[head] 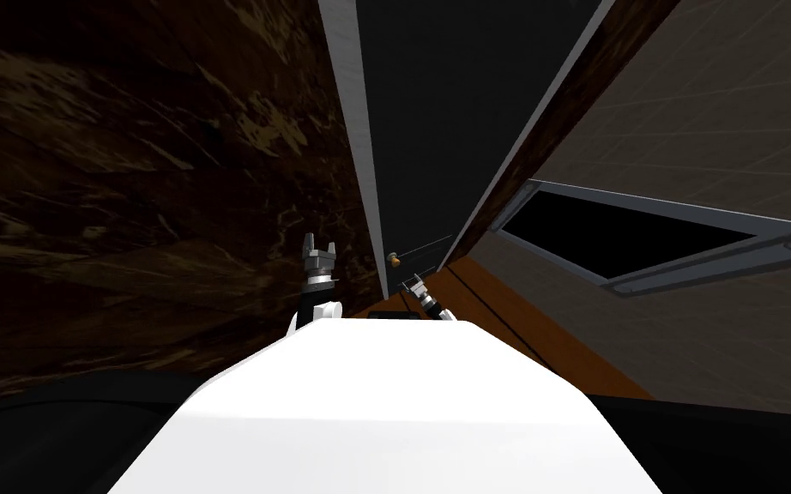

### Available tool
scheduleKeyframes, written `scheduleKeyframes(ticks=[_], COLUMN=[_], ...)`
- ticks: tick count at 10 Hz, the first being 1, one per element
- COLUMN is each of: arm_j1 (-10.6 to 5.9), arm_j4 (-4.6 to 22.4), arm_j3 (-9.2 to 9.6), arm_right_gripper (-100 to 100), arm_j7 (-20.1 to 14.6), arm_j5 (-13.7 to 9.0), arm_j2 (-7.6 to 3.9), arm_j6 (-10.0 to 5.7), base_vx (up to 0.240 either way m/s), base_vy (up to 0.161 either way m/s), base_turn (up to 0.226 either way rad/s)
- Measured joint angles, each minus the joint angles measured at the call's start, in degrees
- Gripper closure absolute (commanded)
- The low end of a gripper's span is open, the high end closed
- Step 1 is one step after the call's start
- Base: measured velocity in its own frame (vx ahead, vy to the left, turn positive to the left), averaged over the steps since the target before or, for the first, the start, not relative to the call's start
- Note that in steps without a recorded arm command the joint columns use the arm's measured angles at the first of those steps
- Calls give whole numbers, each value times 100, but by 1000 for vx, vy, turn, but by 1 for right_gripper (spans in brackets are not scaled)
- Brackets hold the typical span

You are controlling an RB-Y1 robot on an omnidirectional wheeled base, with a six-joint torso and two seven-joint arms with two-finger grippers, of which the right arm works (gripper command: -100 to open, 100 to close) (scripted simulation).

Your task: Pull the door open

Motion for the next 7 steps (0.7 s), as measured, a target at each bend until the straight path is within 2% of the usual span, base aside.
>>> scheduleKeyframes(ticks=[2, 4, 5, 7], arm_j1=[-14, -74, -87, -100], arm_j4=[102, 294, 349, 399], arm_j3=[21, 17, 15, 6], arm_right_gripper=[-100, -100, -100, -100], arm_j7=[93, 216, 256, 258], arm_j5=[96, 171, 195, 180], arm_j2=[22, 50, 54, 35], arm_j6=[-33, -100, -129, -125], base_vx=[45, 14, -27, -41], base_vy=[79, 90, 37, -115], base_turn=[-339, -215, -56, 264])
